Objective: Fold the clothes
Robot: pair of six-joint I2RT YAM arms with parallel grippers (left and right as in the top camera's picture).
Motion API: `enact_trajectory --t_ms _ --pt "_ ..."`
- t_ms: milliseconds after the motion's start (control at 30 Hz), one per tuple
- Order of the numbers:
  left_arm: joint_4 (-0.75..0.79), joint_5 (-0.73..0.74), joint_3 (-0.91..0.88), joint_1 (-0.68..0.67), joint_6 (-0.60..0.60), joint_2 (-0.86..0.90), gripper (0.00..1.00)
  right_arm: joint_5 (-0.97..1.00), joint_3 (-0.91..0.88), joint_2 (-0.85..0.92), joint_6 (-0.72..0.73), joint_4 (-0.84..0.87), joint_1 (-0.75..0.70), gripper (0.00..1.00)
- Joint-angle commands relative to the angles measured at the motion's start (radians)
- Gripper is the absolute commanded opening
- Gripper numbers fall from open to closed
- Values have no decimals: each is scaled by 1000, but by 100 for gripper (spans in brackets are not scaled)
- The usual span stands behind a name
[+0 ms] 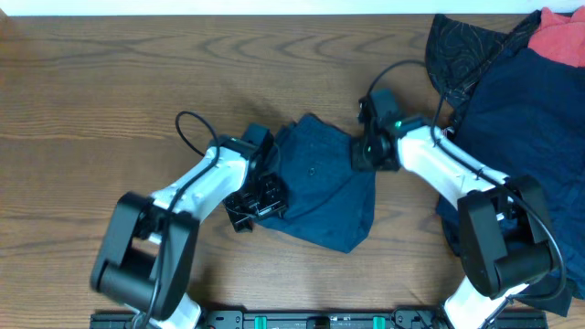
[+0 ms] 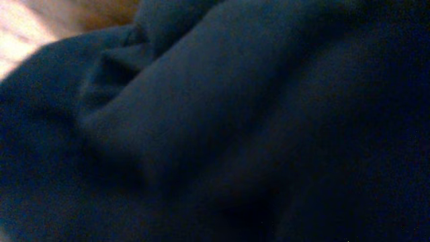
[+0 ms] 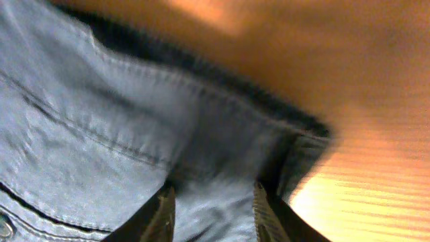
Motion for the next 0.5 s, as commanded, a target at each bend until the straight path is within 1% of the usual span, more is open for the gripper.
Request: enact_trajectory --t_ms 0,33,67,100,133,167,233,267,367,467 --pt "9 -44 -2 7 37 -138 78 61 115 0 -55 -74 5 42" --pt "28 -72 -2 11 63 -172 83 62 140 -3 -55 -109 10 43" --pt "61 -105 -2 15 109 -208 93 63 158 -6 -55 -138 11 44" --pt "112 -134 -2 22 173 -245 98 64 179 -13 -54 -174 13 44" --pt "161 -150 -2 29 236 -270 98 64 196 -19 -54 -203 13 45" --pt "230 -159 -2 38 334 -294 98 63 215 -32 -53 -240 14 45" --pt "311 -159 -2 56 411 -304 98 61 234 -58 -49 -284 14 46" --pt "340 -159 -2 71 433 -298 98 60 240 -79 -49 -303 14 47" --pt "401 -135 -2 117 447 -235 98 61 240 -140 -46 -344 14 52" --pt "455 -60 -2 149 467 -142 98 60 240 -201 -46 -383 15 53"
